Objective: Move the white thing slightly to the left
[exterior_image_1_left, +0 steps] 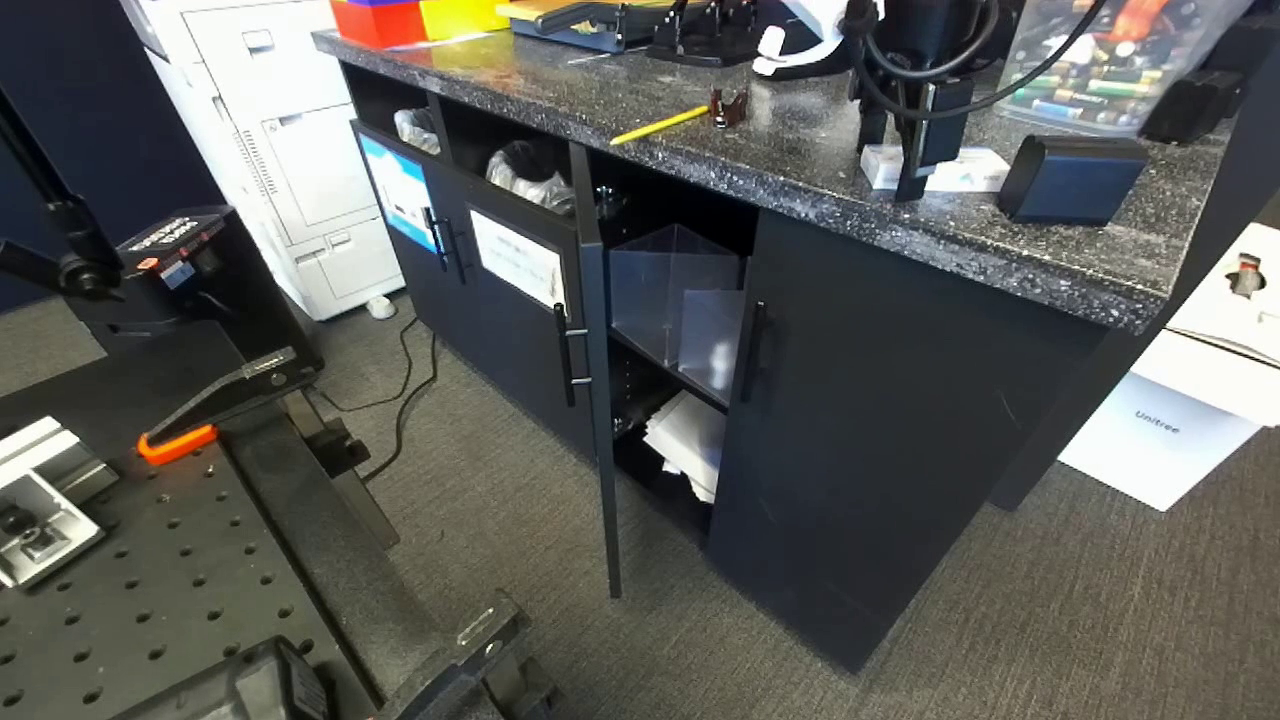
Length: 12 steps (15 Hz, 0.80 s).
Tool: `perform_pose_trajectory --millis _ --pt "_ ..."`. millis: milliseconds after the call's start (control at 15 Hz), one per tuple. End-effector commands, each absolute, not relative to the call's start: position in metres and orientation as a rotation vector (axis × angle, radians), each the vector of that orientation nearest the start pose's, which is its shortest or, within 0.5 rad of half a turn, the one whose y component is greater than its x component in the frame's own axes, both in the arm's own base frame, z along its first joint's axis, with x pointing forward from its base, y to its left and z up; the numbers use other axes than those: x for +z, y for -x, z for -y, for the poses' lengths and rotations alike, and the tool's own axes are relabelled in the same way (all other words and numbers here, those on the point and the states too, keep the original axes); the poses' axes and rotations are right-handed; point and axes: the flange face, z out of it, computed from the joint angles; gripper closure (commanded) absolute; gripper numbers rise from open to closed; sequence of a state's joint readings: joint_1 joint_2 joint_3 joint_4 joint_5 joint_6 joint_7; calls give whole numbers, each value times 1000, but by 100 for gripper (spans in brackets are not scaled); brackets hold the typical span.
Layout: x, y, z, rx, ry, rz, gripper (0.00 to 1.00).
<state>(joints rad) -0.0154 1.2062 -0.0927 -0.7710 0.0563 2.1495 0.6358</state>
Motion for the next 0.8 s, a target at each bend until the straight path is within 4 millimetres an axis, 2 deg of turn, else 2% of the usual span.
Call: perform_pose_trajectory --millis 0,133,333,533,733 --pt "194 -820 42 -266 2936 -1083 25" --pt "199 -821 39 -285 2958 -1068 34" --pt "207 -823 36 -305 2981 -1048 58" --pt "215 -823 29 -320 3034 -1016 64" --pt "225 -823 9 -336 3113 -939 64"
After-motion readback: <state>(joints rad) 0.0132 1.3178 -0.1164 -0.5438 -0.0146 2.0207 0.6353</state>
